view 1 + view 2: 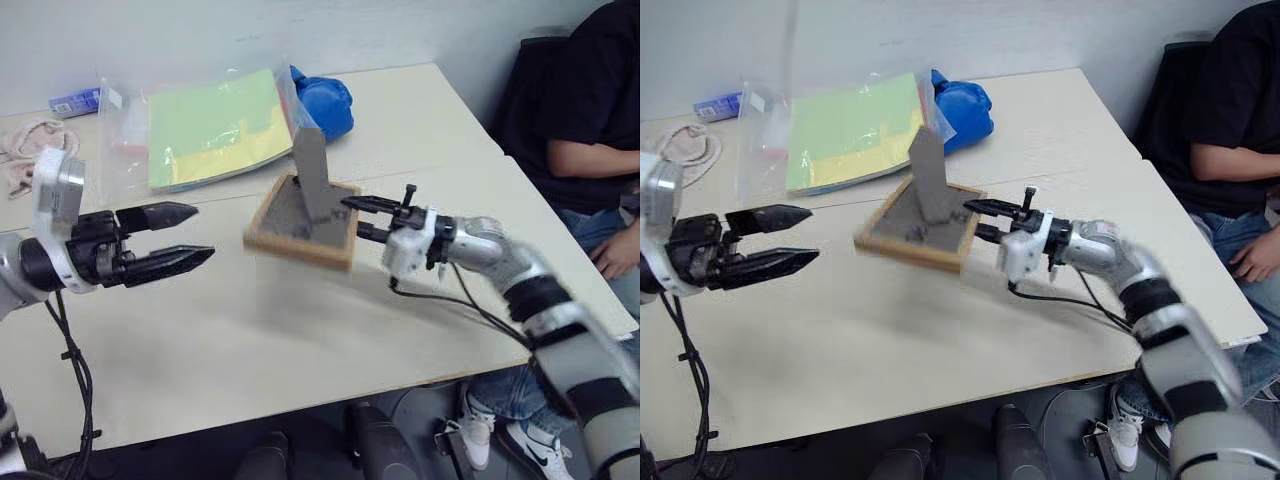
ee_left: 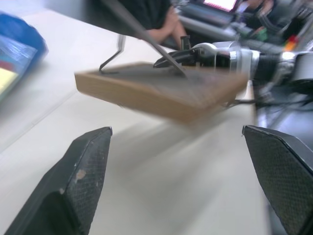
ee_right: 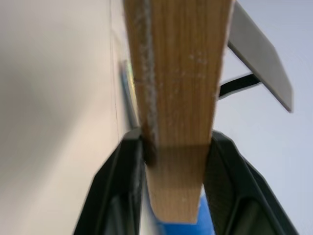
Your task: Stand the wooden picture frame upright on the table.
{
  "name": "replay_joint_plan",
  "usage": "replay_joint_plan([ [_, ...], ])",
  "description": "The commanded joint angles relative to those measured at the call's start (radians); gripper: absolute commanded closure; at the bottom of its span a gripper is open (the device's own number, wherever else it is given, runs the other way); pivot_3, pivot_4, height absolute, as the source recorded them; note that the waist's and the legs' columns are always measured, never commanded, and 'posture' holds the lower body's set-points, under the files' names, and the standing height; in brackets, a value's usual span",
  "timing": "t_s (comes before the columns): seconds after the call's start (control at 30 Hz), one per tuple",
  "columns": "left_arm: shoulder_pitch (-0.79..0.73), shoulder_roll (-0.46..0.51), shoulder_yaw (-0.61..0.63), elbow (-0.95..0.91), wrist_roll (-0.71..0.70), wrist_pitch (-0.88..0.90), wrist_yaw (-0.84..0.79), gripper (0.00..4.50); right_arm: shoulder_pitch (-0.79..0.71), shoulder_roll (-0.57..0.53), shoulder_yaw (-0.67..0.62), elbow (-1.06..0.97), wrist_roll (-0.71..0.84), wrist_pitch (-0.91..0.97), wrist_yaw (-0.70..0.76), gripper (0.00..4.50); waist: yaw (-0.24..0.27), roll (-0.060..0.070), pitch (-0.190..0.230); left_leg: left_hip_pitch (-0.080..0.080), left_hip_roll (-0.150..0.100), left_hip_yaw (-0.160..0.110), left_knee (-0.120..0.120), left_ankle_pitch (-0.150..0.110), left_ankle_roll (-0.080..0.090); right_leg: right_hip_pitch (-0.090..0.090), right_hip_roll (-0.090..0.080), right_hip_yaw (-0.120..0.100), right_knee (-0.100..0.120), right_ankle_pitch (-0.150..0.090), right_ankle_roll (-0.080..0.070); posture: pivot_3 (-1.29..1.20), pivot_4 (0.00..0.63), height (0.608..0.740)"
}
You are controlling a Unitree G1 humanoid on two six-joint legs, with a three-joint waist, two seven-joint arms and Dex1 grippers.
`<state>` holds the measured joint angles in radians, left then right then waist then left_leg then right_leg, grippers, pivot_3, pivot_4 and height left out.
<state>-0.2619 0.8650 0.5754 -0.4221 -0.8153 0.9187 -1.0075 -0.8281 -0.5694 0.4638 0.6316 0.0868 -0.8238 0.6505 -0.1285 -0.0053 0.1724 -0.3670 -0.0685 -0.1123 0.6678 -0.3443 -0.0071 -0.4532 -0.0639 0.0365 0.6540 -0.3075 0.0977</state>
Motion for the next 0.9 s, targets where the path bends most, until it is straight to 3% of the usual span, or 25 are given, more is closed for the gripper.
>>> replay_joint_plan([
  [0.03, 0.095, -0.066, -0.048, -0.133, 0.107, -0.19, 0.062, 0.0, 0.069, 0.007, -0.067, -0.275, 0.437, 0.519, 0.316, 3.25, 0.017, 0.0, 0.0, 0.0, 0.0, -0.001, 0.0, -0.001, 0.0, 0.001, 0.0, -0.001, -0.001, 0.0, 0.0, 0.0, 0.15, 0.74],
  [0.17, 0.12, -0.127, -0.069, -0.167, 0.097, -0.224, 0.144, 0.0, 0.105, 0.039, -0.128, -0.365, 0.582, 0.928, 0.35, 3.25, 0.049, 0.0, 0.0, -0.001, 0.001, -0.003, 0.012, -0.007, 0.0, 0.002, 0.002, -0.002, 0.0, 0.0, 0.0, 0.0, 0.15, 0.74],
  [0.27, 0.133, -0.118, -0.069, -0.159, 0.093, -0.235, 0.154, 0.0, 0.104, 0.079, -0.173, -0.342, 0.593, 1.077, 0.349, 3.25, 0.078, 0.0, 0.0, 0.0, 0.001, -0.003, 0.014, -0.007, -0.001, 0.002, 0.002, -0.002, 0.0, 0.0, 0.0, 0.0, 0.15, 0.74],
  [0.4, 0.131, -0.102, -0.072, -0.135, 0.088, -0.246, 0.16, 0.0, 0.126, 0.102, -0.186, -0.324, 0.546, 1.18, 0.396, 3.25, 0.106, 0.0, 0.0, -0.001, -0.001, -0.003, 0.015, -0.008, 0.0, 0.002, 0.001, -0.002, 0.0, 0.0, 0.0, 0.0, 0.15, 0.74],
  [0.57, 0.114, -0.091, -0.093, -0.117, 0.08, -0.249, 0.173, 0.0, 0.14, 0.135, -0.189, -0.278, 0.457, 1.205, 0.398, 3.25, 0.104, 0.0, 0.0, 0.0, -0.001, -0.003, 0.015, -0.008, 0.0, 0.003, 0.0, -0.002, 0.0, 0.0, 0.0, 0.0, 0.15, 0.74],
  [0.7, 0.109, -0.084, -0.113, -0.108, 0.071, -0.24, 0.175, 0.0, 0.137, 0.152, -0.24, -0.287, 0.454, 1.258, 0.382, 2.04, 0.101, 0.0, 0.0, 0.0, -0.001, -0.003, 0.015, -0.008, 0.0, 0.003, 0.001, -0.002, 0.001, 0.0, 0.0, 0.0, 0.15, 0.74],
  [0.87, 0.101, -0.055, -0.133, -0.063, 0.054, -0.218, 0.152, 0.0, 0.198, 0.011, -0.292, -0.504, 0.45, 1.313, 0.436, 0.35, 0.103, 0.0, 0.0, -0.001, -0.001, -0.003, 0.015, -0.008, 0.0, 0.002, 0.001, -0.002, 0.001, 0.0, 0.0, 0.0, 0.15, 0.74],
  [0.9, 0.098, -0.048, -0.135, -0.054, 0.056, -0.223, 0.148, 0.0, 0.212, -0.039, -0.312, -0.551, 0.463, 1.337, 0.46, 0.35, 0.105, 0.0, 0.0, -0.001, -0.001, -0.003, 0.015, -0.008, 0.0, 0.002, 0.0, -0.002, 0.001, 0.0, 0.0, 0.0, 0.15, 0.74],
])
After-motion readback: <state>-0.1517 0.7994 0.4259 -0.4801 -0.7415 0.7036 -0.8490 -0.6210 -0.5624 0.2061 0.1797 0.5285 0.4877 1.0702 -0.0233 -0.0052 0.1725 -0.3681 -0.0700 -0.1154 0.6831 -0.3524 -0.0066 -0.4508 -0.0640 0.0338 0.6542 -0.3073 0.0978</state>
